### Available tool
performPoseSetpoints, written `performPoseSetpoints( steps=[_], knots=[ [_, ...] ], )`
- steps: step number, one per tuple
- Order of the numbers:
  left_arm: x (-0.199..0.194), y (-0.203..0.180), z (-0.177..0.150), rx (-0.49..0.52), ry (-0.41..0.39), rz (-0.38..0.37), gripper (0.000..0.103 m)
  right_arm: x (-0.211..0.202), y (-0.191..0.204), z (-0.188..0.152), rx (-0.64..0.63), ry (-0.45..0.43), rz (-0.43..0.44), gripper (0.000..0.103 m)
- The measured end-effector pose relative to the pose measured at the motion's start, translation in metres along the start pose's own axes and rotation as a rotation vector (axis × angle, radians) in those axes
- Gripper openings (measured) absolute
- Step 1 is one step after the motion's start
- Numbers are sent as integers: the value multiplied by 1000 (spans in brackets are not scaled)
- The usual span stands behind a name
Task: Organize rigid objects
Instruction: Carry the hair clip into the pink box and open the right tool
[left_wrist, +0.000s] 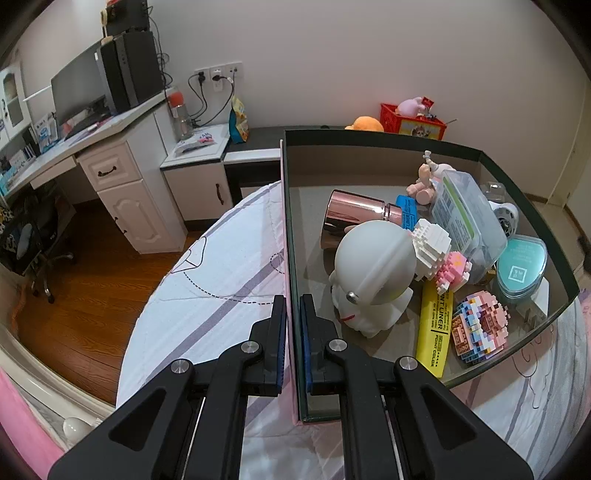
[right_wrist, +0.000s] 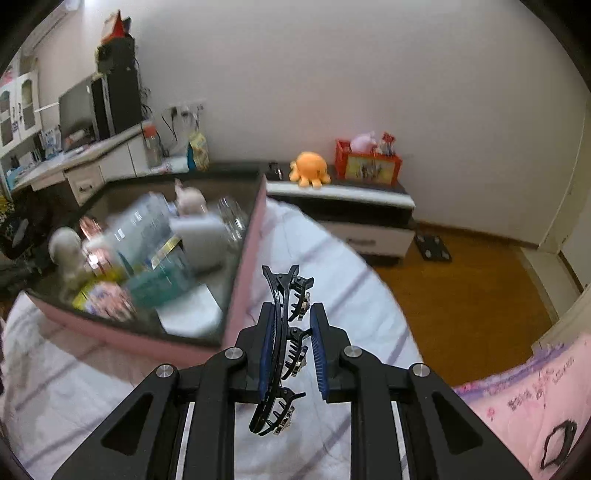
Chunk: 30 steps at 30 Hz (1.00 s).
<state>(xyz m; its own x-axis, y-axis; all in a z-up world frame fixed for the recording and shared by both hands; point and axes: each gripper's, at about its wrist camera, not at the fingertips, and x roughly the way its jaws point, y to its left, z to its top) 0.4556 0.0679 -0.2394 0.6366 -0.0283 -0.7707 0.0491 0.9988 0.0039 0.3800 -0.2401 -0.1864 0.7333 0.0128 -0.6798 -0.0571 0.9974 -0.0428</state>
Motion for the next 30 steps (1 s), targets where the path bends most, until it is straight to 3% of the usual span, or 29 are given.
performPoseSetpoints(
  steps=[7,10,15,23,30],
  knots=[
    [0,-1,1,3,1,2,7,6,64,38,-96,-36,113,19],
    [1,0,1,5,2,2,7,33,98,49,-135,14,172,19],
    [1,0,0,11,6,4,7,59,123,48,-158,63,201,19],
    [1,0,0,17,5,15,7,52,106,44,-88,53,117,20],
    [-9,-2,-2,34,4,33,7,45,101,43,-59,58,148,25]
  ],
)
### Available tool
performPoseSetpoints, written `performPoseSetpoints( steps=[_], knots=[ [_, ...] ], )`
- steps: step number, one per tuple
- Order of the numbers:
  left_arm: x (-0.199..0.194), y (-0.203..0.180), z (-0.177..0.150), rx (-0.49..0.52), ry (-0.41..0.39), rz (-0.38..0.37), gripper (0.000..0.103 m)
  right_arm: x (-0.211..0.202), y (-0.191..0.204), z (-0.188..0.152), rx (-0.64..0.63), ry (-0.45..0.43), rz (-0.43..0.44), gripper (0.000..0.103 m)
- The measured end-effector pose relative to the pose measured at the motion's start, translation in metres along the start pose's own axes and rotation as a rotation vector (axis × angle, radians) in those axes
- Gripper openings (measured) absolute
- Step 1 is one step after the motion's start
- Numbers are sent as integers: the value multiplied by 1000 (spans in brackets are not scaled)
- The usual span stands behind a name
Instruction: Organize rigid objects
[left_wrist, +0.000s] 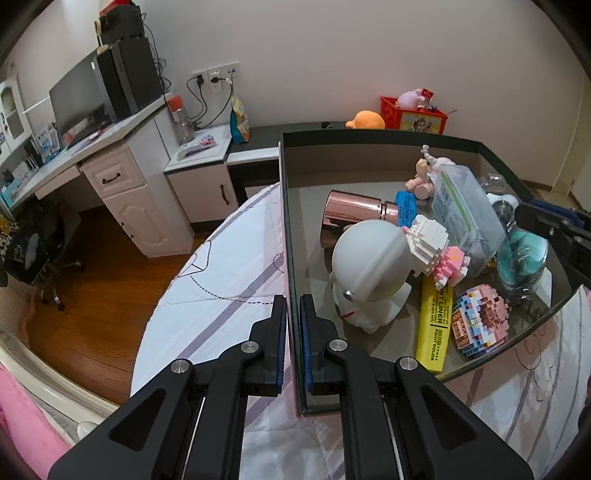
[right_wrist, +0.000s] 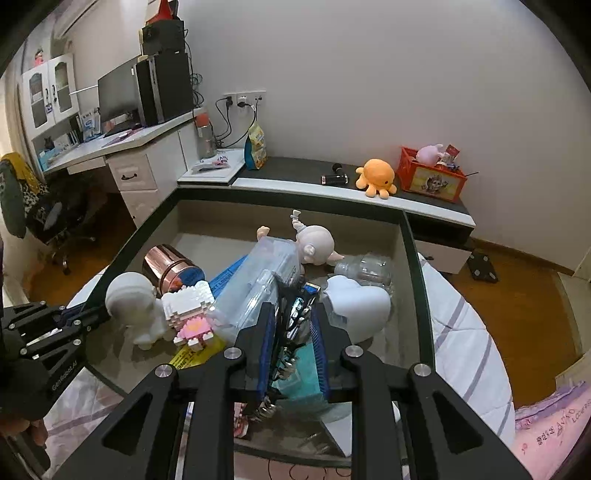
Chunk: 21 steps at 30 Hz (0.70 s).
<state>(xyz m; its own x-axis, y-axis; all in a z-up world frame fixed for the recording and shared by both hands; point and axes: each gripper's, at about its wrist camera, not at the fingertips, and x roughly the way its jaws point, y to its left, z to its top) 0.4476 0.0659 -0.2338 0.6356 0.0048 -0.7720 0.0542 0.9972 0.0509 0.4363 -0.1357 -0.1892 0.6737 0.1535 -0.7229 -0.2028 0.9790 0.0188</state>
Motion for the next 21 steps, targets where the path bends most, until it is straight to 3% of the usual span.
performPoseSetpoints(
  steps=[2,4,8,10,14,16,17,18,19,20,21],
  knots=[
    [-5,1,-1,8,1,4,7,-7,-1,-1,6,-14,0,30],
    [-11,1,-2,8,-2,4,7,-14,-2,-2,11,-22,-9,52],
    [-29,0,-2,12,-19,3,7,-33,-6,-6,29,-45,20,67],
    [-41,-1,-2,14,-36,4,7,-42,-8,-8,37,-53,32,80],
    [-67,-12,-2,9,-86,-13,9,-65,-11,-17,49,-87,44,84],
    [-75,-19,0,18,-102,-4,20,-75,-9,-24,37,-103,34,88],
    [-83,-21,-1,23,-118,-1,40,-79,-9,-26,32,-110,26,90],
    [-91,-24,-4,22,-141,-5,69,-85,-8,-30,29,-120,15,98],
    [-101,-25,-8,16,-164,-9,81,-88,-8,-32,28,-133,11,103],
    [-109,-27,-9,16,-188,-13,89,-95,-8,-37,24,-148,9,103],
    [-118,-30,-12,20,-213,-27,89,-98,-8,-39,21,-152,9,103]
  ],
)
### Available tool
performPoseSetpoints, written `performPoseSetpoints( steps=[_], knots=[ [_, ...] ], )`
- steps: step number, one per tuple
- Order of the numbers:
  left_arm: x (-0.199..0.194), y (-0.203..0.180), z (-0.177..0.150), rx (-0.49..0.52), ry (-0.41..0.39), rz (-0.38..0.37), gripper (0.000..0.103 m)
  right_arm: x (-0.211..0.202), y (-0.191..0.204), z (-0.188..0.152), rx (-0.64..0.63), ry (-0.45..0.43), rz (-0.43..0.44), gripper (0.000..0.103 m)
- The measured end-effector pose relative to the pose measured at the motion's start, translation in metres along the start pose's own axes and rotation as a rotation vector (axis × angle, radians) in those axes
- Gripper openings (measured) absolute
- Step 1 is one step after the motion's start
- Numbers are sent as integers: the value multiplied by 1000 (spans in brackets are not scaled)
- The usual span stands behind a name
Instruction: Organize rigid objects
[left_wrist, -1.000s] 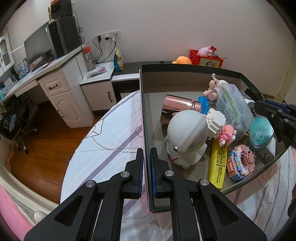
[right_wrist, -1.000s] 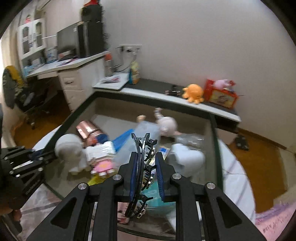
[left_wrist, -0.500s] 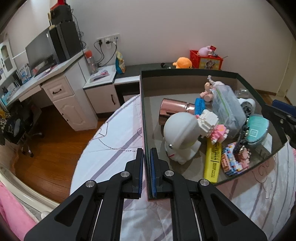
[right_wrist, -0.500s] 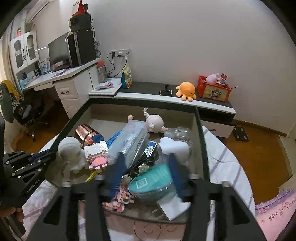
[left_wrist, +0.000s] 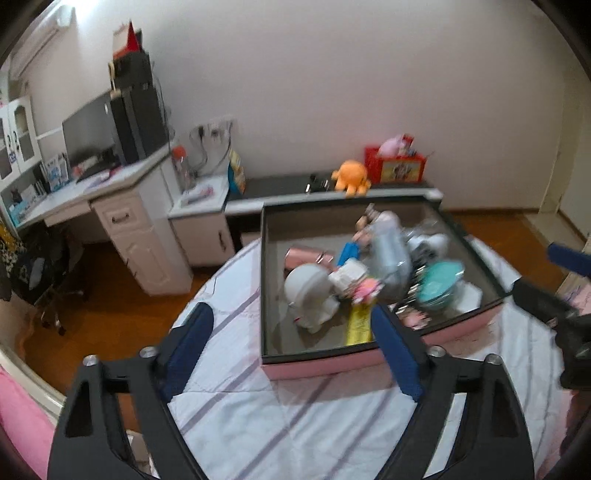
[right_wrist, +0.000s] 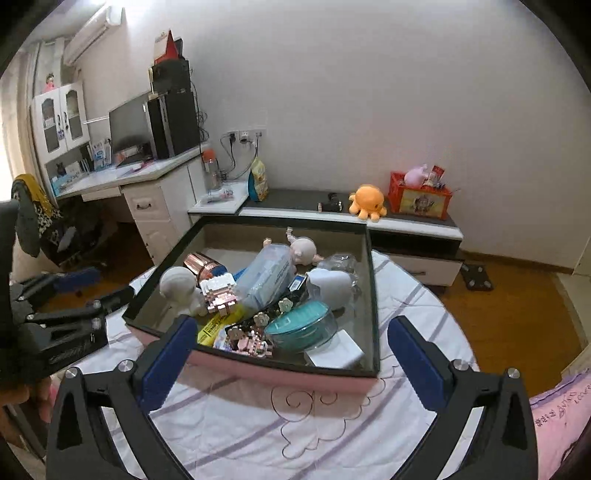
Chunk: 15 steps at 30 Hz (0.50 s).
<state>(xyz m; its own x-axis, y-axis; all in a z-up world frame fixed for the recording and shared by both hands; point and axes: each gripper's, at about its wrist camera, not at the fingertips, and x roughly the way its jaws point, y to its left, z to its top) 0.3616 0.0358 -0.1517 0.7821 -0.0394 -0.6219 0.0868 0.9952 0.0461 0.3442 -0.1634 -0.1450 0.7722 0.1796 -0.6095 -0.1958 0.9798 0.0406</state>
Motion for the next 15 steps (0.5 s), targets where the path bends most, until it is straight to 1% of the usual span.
performPoseSetpoints(
  steps=[1,3,5,10,14,15],
  knots=[
    [-8,-2,-1,0,-12,-15,89,-4,0,-2,-1,-4,2,103],
    [-22,-8,-1,-4,-28,-24,95,-16,0,-8,5,-24,-7,103],
    [-34,-14,-3,-3,-49,-18,101,-28,0,-12,6,-45,-6,103],
    [-63,-33,-9,23,-91,-23,103,-56,1,-21,18,-95,-18,103],
    [-82,-43,-15,33,-115,-71,103,-78,0,-29,23,-127,-23,103],
    [-86,-45,-17,28,-119,-73,103,-80,0,-30,21,-129,-25,103]
  ],
)
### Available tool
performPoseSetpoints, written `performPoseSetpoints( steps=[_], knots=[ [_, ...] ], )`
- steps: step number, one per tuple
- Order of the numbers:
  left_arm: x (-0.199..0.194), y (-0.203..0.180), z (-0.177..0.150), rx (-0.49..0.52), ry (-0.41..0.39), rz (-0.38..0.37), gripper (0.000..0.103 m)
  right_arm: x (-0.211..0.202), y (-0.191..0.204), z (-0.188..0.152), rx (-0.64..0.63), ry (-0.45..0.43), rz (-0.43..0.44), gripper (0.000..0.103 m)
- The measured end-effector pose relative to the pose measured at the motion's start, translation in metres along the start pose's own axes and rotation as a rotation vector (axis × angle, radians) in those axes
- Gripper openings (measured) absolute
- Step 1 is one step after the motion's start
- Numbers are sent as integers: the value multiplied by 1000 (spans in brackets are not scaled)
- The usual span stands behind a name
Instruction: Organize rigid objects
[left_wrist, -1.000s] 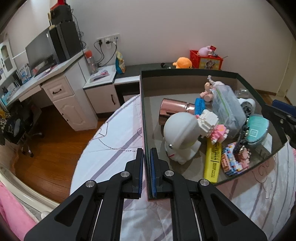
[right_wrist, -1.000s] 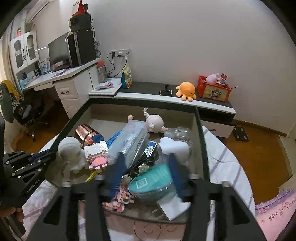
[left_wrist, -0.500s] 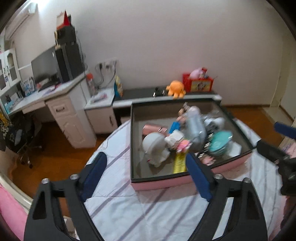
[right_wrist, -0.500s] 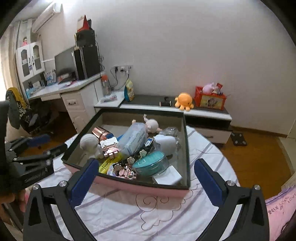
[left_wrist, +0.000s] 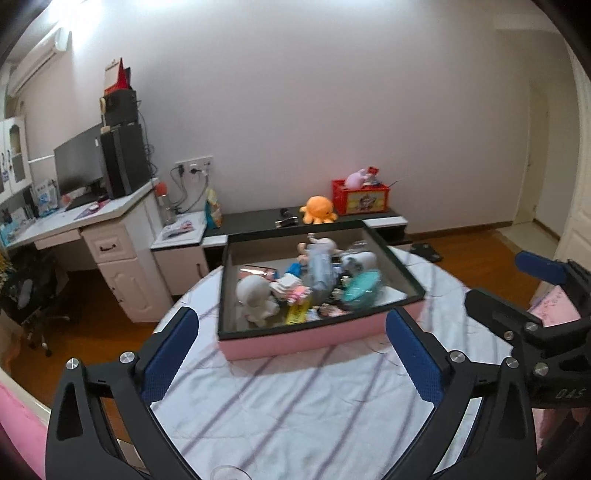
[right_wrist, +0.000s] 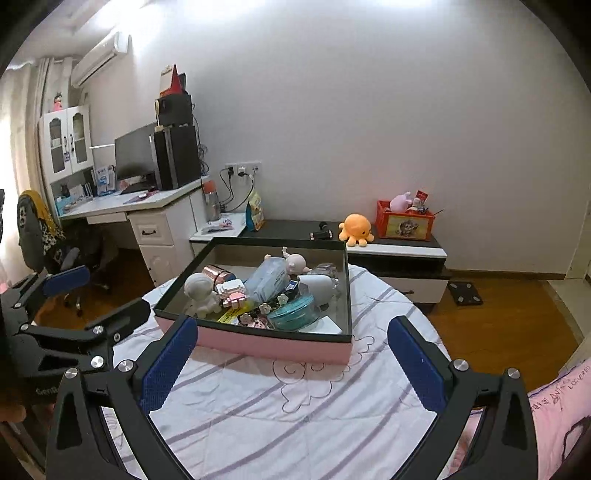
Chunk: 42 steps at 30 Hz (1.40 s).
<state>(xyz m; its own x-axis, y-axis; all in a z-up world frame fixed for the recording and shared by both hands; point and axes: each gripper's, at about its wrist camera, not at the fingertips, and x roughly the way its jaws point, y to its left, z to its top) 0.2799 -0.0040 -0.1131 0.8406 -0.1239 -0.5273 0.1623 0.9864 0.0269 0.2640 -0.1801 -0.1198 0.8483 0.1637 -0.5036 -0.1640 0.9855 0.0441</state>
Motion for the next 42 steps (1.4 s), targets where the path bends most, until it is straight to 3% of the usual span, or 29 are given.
performPoseSetpoints(
  steps=[10,42],
  knots=[
    [-40,-17,-9,7,-65,33,103,-38,-3,-12,11,-46,-27,103],
    [-248,-24,-32,3,-466,164,103,-197,47,-17,-52,-349,-23,103]
  ],
)
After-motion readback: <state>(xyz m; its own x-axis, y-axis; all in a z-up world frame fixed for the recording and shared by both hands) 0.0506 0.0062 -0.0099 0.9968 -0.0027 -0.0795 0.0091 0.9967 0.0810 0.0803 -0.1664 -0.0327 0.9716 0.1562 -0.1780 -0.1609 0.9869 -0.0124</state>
